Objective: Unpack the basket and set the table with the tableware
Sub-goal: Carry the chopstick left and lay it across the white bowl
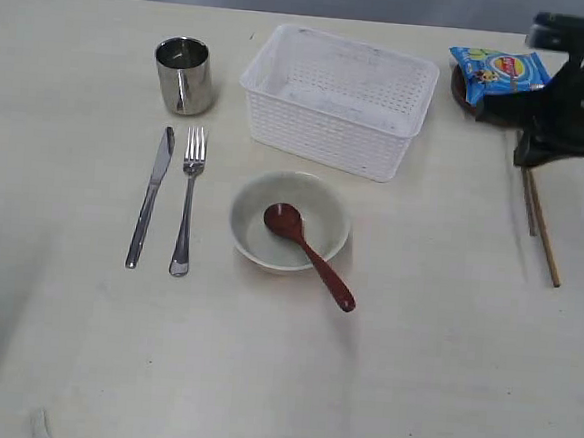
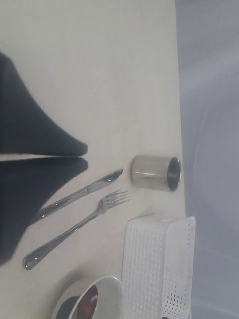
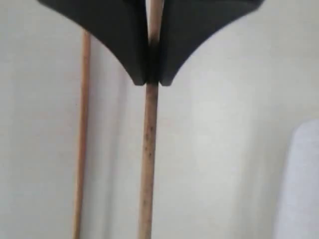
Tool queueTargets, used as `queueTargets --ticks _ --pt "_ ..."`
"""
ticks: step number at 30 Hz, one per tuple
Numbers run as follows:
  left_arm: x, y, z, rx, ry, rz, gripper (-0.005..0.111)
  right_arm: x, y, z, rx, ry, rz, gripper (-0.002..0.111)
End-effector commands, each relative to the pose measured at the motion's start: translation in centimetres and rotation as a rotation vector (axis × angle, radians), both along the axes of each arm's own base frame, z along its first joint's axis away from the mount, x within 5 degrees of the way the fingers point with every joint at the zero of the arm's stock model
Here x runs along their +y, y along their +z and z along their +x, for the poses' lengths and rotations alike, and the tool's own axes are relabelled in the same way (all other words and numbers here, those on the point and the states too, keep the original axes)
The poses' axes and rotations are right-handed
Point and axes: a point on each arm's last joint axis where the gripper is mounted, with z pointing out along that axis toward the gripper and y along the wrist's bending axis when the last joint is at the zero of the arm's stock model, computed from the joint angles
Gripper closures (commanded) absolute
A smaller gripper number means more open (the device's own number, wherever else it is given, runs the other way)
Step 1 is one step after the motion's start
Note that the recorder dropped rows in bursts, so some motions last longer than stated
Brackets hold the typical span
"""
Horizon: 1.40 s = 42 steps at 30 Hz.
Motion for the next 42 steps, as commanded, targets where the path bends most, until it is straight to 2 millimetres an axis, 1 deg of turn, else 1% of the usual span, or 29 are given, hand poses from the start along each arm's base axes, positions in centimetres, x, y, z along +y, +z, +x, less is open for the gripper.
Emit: queueTargets --ticks 1,2,4,7,10,12,15,17,23,27,32,38,42 --pt "0.0 -0.1 0.0 -0.002 -0.005 0.000 0.107 2.9 6.5 -3.0 -0.133 0.070 0.085 0.109" --pt "0.0 -0.1 0.0 -0.002 -0.005 0.000 0.107 4.2 7.9 -4.1 -0.168 0.115 0.107 0.109" --pt "0.0 -0.1 0.0 -0.002 -0.005 0.000 0.107 5.8 9.1 -5.4 -0.186 0.179 0.118 0.109" --pt "0.0 -0.1 0.0 -0.002 -0.005 0.000 0.107 8.5 9.6 -7.0 -0.153 0.245 0.182 0.109" --pt "0.0 -0.1 0.0 -0.002 -0.005 0.000 0.107 11.6 9.1 -8.3 -0.116 0.284 0.300 0.109" --pt "0.0 -0.1 0.0 -0.002 -0.005 0.000 0.107 14.5 7.9 -9.5 -0.117 0.345 0.355 0.109" --pt "0.0 -0.1 0.0 -0.002 -0.005 0.001 0.107 16.4 6.3 -10.5 -0.081 0.399 0.349 0.109" --pt "0.0 -0.1 0.0 -0.002 -0.005 0.001 0.107 17.3 5.2 -11.0 -0.043 0.426 0.333 0.109" --pt "0.0 -0.1 0.0 -0.002 -0.005 0.001 0.107 18.5 2.5 -10.3 0.014 0.433 0.323 0.109" --pt "0.0 -0.1 0.0 -0.002 -0.005 0.001 0.107 19.1 1.1 -10.2 0.056 0.442 0.330 0.109" --pt "0.0 -0.1 0.0 -0.002 -0.005 0.001 0.107 19.5 0.1 -9.6 0.038 0.420 0.334 0.109" --pt "0.0 -0.1 0.0 -0.002 -0.005 0.001 0.107 19.7 -1.2 -9.3 0.067 0.408 0.322 0.109" --pt "0.0 -0.1 0.0 -0.002 -0.005 0.001 0.107 19.8 -1.6 -9.2 0.073 0.403 0.319 0.109"
